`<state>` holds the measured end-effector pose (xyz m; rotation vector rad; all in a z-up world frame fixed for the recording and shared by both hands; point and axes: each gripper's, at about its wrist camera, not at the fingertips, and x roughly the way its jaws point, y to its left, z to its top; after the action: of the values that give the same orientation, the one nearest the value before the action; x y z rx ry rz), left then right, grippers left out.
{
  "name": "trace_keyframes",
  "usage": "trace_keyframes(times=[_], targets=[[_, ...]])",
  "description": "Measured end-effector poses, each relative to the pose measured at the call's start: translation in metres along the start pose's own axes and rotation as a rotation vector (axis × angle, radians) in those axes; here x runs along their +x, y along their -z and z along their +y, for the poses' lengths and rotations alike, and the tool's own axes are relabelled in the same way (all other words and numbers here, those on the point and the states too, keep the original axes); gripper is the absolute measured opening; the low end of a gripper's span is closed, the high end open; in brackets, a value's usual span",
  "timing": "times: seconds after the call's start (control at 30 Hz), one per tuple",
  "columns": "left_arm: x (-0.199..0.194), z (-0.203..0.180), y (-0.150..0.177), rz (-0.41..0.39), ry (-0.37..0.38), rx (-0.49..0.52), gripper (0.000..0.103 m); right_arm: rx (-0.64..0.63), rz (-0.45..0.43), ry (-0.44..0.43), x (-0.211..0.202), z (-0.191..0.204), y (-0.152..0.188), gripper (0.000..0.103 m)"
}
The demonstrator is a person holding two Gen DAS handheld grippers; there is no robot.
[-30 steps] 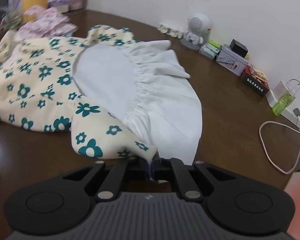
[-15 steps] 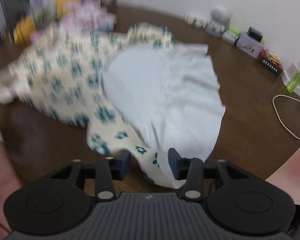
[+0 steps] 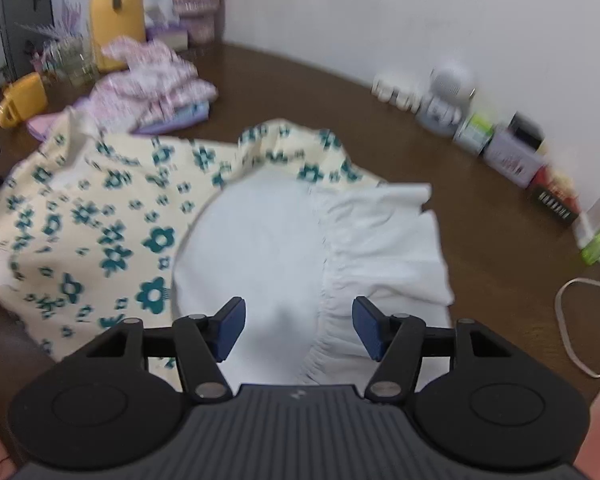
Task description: Fold clothes
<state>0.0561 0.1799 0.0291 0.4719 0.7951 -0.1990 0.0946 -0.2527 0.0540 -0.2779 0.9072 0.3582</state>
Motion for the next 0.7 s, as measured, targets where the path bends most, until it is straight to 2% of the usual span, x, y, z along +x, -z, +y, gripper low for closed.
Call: trace_keyframes(times=[0.13, 0.3, 0.37, 0.4, 0.43, 0.47, 0.53, 0.7], targets=[[0.028, 0.013, -0.012, 0.02, 0.069, -0.006, 0.048, 0.029, 0.031, -0.03, 0.022, 0.0, 0.003, 0.06], [0.047, 0.023, -0.024, 0.015, 0.161, -0.047, 0.037, 0.052, 0.041, -0.066, 0.04, 0.0, 0.005, 0.06], [0.054, 0.025, -0.026, 0.017, 0.21, -0.068, 0.019, 0.055, 0.039, -0.082, 0.045, 0.0, 0.005, 0.06], [0.056, 0.027, -0.027, 0.02, 0.239, -0.088, 0.013, 0.057, 0.04, -0.084, 0.048, 0.0, 0.006, 0.06], [0.056, 0.027, -0.027, 0.024, 0.257, -0.107, 0.002, 0.059, 0.042, -0.087, 0.05, 0.0, 0.006, 0.06], [0.056, 0.026, -0.028, 0.028, 0.26, -0.119, 0.001, 0.061, 0.045, -0.089, 0.052, 0.0, 0.007, 0.06], [0.055, 0.021, -0.029, 0.034, 0.231, -0.117, 0.0, 0.066, 0.055, -0.095, 0.056, -0.001, 0.01, 0.06], [0.057, 0.032, -0.029, 0.049, 0.07, -0.171, 0.0, 0.056, 0.052, -0.086, 0.056, 0.002, 0.014, 0.06]])
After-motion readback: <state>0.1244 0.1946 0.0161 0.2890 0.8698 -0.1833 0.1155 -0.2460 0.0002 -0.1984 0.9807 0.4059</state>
